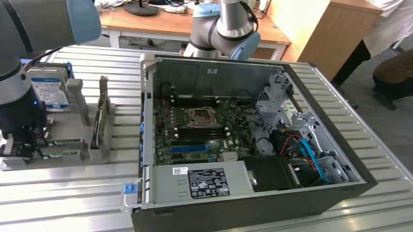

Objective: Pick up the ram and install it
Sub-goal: 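Pick up the ram and move it above insertion slot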

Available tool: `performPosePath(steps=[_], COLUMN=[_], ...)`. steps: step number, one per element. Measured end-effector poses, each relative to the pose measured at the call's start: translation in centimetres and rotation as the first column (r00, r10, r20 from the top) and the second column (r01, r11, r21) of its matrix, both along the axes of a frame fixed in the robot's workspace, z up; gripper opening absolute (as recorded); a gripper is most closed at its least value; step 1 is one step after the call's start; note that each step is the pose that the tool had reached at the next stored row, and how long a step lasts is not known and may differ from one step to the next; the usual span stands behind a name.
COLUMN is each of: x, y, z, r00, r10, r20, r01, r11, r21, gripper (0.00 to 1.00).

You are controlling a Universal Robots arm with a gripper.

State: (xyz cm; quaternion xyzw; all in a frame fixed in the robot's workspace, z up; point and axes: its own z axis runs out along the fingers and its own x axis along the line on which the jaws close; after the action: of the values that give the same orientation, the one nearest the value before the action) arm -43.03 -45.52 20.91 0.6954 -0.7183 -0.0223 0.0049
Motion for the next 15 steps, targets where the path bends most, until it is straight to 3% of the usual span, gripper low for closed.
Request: performPosePath(steps=[15], x=[0.32], y=[0.0], z=[-0.3], r00=[1.0], r10=[0.0], r20=[0.0], r01=[0.0], r11=[1.0], r21=[-0.0001], gripper=[0.36])
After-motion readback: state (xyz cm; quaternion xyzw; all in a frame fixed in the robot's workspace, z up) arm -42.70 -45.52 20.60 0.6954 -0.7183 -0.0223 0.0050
